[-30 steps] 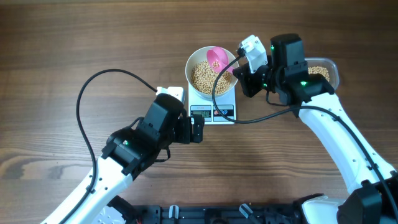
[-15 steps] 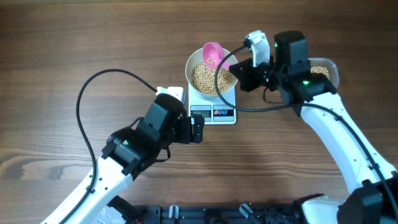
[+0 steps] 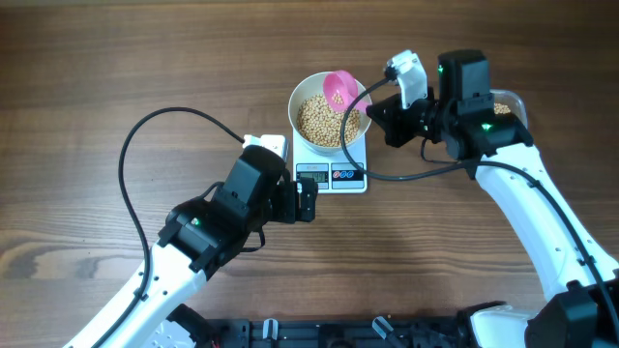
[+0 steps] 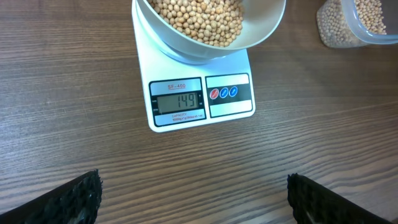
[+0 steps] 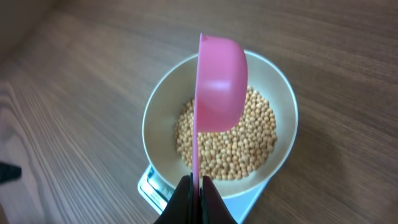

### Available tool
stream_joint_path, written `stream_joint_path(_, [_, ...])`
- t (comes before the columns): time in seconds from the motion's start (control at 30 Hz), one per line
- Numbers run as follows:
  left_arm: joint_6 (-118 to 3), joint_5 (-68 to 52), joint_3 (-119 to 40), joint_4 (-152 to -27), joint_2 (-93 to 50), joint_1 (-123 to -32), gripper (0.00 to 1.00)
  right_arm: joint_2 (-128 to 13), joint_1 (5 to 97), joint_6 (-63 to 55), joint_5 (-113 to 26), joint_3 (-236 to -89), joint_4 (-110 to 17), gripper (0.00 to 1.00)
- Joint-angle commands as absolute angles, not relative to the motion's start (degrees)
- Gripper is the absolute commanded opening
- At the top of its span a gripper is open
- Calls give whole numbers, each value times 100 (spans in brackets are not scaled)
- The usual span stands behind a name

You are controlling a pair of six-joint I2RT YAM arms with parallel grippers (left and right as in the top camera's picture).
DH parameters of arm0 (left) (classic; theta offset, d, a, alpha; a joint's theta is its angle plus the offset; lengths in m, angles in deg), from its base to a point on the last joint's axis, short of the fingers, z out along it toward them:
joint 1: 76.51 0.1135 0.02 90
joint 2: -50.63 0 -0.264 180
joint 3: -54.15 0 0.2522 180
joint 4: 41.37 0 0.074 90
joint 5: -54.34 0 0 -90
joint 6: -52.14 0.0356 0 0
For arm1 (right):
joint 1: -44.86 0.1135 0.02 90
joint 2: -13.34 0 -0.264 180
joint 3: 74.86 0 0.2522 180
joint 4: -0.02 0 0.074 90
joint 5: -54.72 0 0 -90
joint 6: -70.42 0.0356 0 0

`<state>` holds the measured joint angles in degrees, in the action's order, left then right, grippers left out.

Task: Scoop item into bowl and weigh 150g on scale
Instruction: 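Hold the pink scoop still above the bowl with the right gripper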

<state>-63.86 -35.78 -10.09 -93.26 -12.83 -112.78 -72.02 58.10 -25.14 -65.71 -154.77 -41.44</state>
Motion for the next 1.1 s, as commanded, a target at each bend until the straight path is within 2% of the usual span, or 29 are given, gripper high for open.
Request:
stream_joint_path(0.0, [-6419,-3545,-1039,-9311,-1292,-11304,100,-7065,5855,-3057,-6576,-15573,-4205,4])
stream_joint_path(0.27, [-6419,-3547,-1039,-9311,-1292,-11304,100,-7067,5987,-4256,-6071,-15573,-4334,4])
stream_joint_path(0.5, [-6419,-3547,-1039,-9311,-1292,-11304,100,-7071,6367,-4361,-5804,-15573,-4330,4])
stream_joint_path(1.07, [-6419,-3547,-1039,-9311,-1292,-11304,100,-7071,6365,-4355,-5708,-15573,-4039,4])
